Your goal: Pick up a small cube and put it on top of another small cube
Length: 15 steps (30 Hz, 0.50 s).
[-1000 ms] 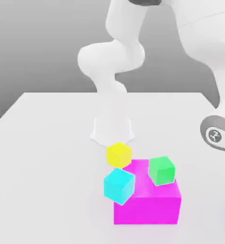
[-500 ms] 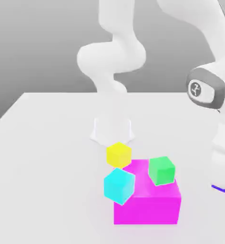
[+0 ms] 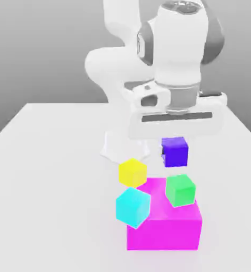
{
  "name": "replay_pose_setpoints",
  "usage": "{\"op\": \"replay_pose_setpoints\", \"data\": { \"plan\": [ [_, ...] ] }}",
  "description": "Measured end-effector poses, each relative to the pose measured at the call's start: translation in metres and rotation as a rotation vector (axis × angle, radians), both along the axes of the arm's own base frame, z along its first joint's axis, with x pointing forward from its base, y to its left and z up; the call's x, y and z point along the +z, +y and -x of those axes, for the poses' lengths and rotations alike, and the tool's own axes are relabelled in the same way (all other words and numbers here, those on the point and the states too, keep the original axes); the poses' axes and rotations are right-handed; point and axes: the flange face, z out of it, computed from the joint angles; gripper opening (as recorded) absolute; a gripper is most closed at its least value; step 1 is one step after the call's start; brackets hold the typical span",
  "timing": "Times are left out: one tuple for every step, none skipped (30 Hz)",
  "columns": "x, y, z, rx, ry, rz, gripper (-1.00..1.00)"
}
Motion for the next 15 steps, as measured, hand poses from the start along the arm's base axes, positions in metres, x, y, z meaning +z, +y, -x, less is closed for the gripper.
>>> {"op": "replay_pose_setpoints", "data": {
  "plan": [
    [0.002,-0.009,0.007,-0.058,0.001,0.003,-1.00],
    [0.003,-0.018,0.014,-0.117,0.001,0.006,-1.00],
    [0.004,-0.027,0.022,-0.175,0.001,0.009,-1.00],
    [0.005,-0.035,0.029,-0.234,0.002,0.013,-1.00],
    [0.005,-0.044,0.037,-0.294,0.002,0.017,-1.00],
    [0.001,-0.049,0.041,-0.333,0.002,0.019,-1.00],
    [-0.006,-0.051,0.043,-0.352,0.002,0.021,-1.00],
    [-0.015,-0.053,0.043,-0.362,0.002,0.022,-1.00],
    [-0.025,-0.053,0.044,-0.367,0.002,0.022,-1.00],
    [-0.035,-0.054,0.044,-0.370,0.002,0.023,-1.00],
    [-0.045,-0.054,0.044,-0.371,0.002,0.023,-1.00],
    [-0.055,-0.054,0.045,-0.372,0.002,0.024,1.00],
    [-0.055,-0.054,0.045,-0.372,0.002,0.024,1.00],
    [-0.055,-0.054,0.045,-0.372,0.002,0.024,1.00],
    [-0.055,-0.054,0.045,-0.372,0.002,0.024,1.00]
  ]
}}
